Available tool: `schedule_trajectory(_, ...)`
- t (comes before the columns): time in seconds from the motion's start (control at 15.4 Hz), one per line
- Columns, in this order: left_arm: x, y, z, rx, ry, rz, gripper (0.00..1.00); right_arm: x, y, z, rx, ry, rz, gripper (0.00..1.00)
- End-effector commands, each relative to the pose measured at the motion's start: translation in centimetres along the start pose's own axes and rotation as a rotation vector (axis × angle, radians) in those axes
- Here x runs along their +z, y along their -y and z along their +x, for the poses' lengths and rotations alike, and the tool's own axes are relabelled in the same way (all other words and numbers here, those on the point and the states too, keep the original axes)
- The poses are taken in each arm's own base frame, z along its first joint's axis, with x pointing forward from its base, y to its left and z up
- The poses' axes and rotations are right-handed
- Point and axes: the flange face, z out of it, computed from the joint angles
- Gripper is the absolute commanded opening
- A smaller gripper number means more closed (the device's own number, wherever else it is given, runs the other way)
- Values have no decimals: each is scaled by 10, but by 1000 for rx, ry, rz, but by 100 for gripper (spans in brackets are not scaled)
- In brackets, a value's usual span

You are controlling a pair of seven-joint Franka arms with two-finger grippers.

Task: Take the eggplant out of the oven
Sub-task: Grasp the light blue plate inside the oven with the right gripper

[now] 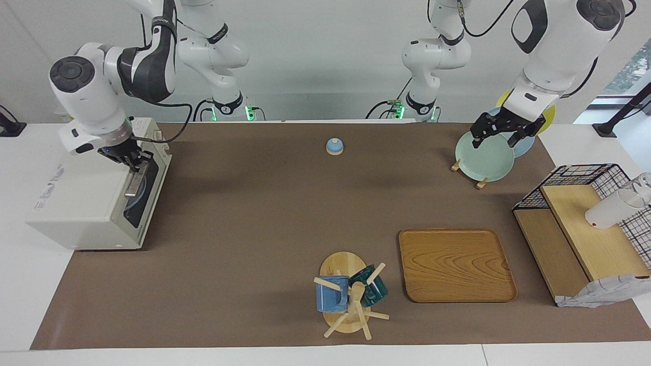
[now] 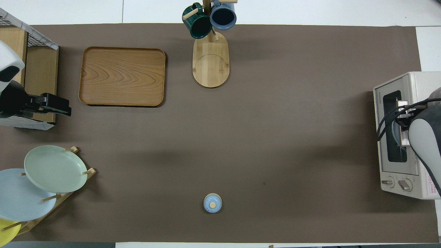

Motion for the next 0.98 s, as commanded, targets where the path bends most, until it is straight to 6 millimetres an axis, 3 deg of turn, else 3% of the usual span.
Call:
schedule_trajectory(0.0,-1,4,-3,-7,2,18,100,31,12,-8,-41,-32,-2,0)
schedule_trajectory(0.39,-1,4,-3,-7,4,18,100,53,59,11,-76,-88,59,0)
schedule_trajectory(0.65,-1,4,-3,-7,3,18,100,81,84,6,-56,-112,143,0)
schedule_trajectory(0.91,-1,4,-3,-7,3,18,100,108,94,15,-49,-106,142,0)
